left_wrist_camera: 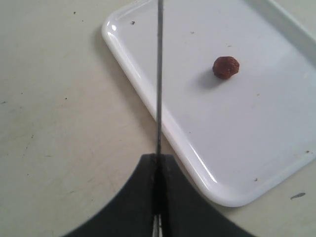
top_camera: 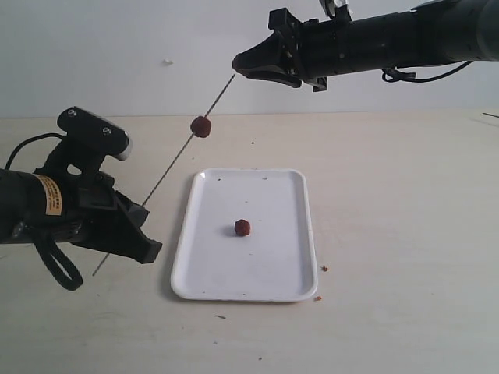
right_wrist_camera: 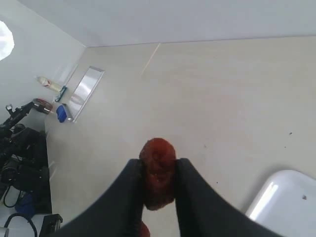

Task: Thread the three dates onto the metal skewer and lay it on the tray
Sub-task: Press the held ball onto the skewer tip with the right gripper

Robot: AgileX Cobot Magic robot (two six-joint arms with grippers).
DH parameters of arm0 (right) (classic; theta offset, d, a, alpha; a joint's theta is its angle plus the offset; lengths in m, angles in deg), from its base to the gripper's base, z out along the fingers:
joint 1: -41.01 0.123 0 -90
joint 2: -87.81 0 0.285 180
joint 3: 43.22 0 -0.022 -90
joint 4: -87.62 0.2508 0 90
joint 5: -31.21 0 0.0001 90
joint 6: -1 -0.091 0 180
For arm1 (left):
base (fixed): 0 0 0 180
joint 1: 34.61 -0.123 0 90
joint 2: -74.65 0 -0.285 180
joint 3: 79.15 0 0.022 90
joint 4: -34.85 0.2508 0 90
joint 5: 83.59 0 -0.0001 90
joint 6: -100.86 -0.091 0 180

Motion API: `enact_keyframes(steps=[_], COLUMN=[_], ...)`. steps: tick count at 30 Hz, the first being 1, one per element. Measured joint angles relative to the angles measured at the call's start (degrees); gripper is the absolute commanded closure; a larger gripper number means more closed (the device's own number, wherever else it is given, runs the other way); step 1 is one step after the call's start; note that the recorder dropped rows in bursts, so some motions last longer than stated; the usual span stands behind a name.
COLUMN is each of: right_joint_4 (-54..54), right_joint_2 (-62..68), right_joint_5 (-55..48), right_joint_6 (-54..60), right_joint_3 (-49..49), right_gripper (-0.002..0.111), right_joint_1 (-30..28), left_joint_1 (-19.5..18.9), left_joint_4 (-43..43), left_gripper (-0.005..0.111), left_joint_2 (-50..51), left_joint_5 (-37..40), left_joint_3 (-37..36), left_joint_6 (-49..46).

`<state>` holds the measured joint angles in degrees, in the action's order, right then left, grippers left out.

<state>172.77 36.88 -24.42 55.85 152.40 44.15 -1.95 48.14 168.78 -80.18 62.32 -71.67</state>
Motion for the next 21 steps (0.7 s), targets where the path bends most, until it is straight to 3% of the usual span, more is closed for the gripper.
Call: enact_keyframes(steps=[21], right_joint_4=[-0.9], right_joint_2=[0.0], right_joint_5=[-0.8], right_joint_6=[0.0], right_joint_3=[0.0], right_gripper=[0.085], right_joint_1=[1.0], left_joint_1=[0.0], left_joint_4=[0.0], left_gripper=[0.107], left_joint_2=[0.0], left_joint_5=[0.4], left_joint_3=[0.0], left_joint_6=[0.0])
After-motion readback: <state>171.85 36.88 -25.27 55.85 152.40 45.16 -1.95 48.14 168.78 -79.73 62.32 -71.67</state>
